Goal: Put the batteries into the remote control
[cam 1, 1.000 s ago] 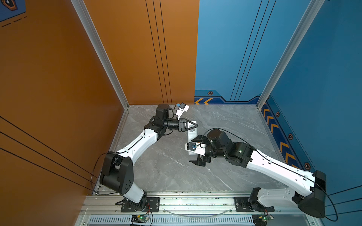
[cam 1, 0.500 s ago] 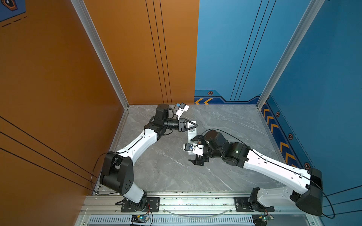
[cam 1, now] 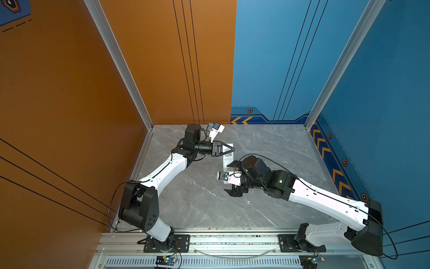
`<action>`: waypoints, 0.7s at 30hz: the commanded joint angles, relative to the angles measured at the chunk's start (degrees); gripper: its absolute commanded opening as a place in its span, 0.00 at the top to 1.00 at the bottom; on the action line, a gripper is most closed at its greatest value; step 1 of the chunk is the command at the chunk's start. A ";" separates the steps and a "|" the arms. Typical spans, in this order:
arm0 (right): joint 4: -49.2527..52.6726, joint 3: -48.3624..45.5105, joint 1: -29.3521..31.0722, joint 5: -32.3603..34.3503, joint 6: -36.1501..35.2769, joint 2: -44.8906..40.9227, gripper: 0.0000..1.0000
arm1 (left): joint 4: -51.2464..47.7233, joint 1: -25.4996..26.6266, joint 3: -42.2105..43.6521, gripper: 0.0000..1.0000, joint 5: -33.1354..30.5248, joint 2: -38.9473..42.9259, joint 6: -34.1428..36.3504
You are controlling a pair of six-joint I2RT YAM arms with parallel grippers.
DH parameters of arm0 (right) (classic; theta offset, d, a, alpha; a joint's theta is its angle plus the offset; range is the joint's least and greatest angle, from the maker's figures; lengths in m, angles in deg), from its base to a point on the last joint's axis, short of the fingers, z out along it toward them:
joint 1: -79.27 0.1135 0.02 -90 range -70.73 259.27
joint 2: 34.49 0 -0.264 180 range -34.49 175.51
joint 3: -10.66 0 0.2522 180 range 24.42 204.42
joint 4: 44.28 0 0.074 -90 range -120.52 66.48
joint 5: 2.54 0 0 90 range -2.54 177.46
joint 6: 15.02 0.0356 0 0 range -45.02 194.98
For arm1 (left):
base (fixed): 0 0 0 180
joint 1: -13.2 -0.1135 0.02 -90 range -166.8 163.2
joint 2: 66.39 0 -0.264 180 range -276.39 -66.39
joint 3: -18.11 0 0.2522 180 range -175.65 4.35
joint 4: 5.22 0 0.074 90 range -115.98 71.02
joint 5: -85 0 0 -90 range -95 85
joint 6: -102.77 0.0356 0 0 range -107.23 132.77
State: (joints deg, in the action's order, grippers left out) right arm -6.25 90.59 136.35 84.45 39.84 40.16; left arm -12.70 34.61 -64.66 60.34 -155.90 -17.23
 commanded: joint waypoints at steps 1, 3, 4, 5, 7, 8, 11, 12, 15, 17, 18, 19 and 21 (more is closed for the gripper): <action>0.71 0.48 -0.20 1.82 -0.20 2.09 0.02 | 1.03 0.14 0.46 1.00 2.37 1.98 -0.76; 1.35 0.61 -0.20 1.23 0.04 2.48 0.02 | 1.05 0.12 0.45 1.00 2.33 2.11 -0.81; 1.74 0.62 -0.15 0.79 0.15 2.59 0.02 | 1.09 0.13 0.45 1.00 2.35 2.15 -0.72; 2.04 0.65 -0.13 0.34 0.23 2.77 0.02 | 1.10 0.12 0.45 1.00 2.35 2.19 -0.69; 2.60 0.62 -0.35 -0.39 0.49 2.88 0.02 | 1.10 0.12 0.46 1.00 2.35 2.24 -0.60; 2.93 0.70 -0.39 -0.44 0.51 2.95 0.02 | 1.09 0.11 0.46 1.00 2.39 2.32 -0.60; 3.81 0.91 -0.71 -0.61 0.75 3.13 0.02 | 1.10 0.07 0.46 1.00 2.36 2.46 -0.60; 4.09 0.97 -0.74 -0.62 0.90 3.07 0.02 | 1.10 0.01 0.52 1.00 2.34 2.44 -0.60; 5.59 1.59 -1.00 -0.45 1.25 3.33 0.03 | 1.09 0.01 0.46 1.00 2.36 2.43 -0.59; 6.71 1.73 -1.05 0.28 1.37 3.48 0.03 | 1.09 -0.01 0.46 1.00 2.38 2.50 -0.59; 7.04 1.73 -0.98 0.73 1.39 3.46 0.03 | 1.08 -0.01 0.42 1.00 2.37 2.50 -0.63; 7.34 1.66 -1.01 1.17 1.34 3.47 0.04 | 1.08 0.03 0.49 1.00 2.38 2.59 -0.56; 7.70 1.83 -1.01 2.39 1.38 3.38 0.04 | 1.08 0.00 0.52 1.00 2.34 2.72 -0.54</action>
State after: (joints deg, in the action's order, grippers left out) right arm -4.74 91.90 136.18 84.39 39.86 42.08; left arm -12.74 34.23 -64.16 59.14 -155.90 -16.64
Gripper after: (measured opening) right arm 0.966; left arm 0.205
